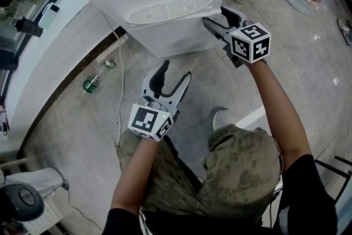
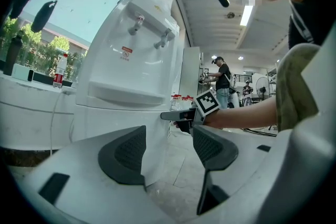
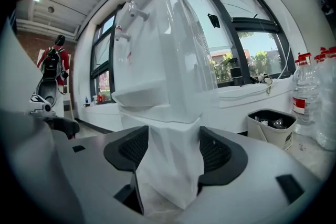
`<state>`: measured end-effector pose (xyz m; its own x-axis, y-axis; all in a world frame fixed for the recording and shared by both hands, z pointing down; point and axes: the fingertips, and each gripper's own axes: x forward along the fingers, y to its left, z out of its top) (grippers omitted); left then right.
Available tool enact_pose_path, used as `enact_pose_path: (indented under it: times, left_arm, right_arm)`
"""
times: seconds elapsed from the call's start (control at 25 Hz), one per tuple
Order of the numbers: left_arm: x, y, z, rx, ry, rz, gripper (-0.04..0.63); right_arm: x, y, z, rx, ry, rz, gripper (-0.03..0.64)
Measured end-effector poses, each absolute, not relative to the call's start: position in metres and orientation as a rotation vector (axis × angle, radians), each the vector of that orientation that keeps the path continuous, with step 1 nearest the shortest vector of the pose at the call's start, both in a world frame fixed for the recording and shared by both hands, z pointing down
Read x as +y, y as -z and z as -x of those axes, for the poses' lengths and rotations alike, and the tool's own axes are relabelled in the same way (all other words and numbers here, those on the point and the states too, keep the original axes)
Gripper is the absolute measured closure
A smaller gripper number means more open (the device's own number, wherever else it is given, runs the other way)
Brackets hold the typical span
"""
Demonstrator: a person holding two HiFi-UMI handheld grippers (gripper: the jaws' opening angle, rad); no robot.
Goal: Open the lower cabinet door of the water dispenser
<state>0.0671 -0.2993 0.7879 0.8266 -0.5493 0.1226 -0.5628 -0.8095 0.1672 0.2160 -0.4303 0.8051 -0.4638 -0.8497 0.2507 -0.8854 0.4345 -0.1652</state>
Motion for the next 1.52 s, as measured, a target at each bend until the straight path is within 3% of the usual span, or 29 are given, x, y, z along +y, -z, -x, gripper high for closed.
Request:
enact_pose_path:
  times: [0.96,1.52]
  left_arm:
    - [-0.271,-0.783,-0.057,-0.813,-0.091,-2.834,0.337]
    - [-0.263,-0.789,-0.065,-0.796,-0.118,-2.825,0.337]
  right_arm:
    - [-0.371,-0.806,-0.203,-2.518,-0.345,-1.512,0.348]
    - [-0.332,-0.805,-0.193,-2.575,-0.302,-1.423,0.457]
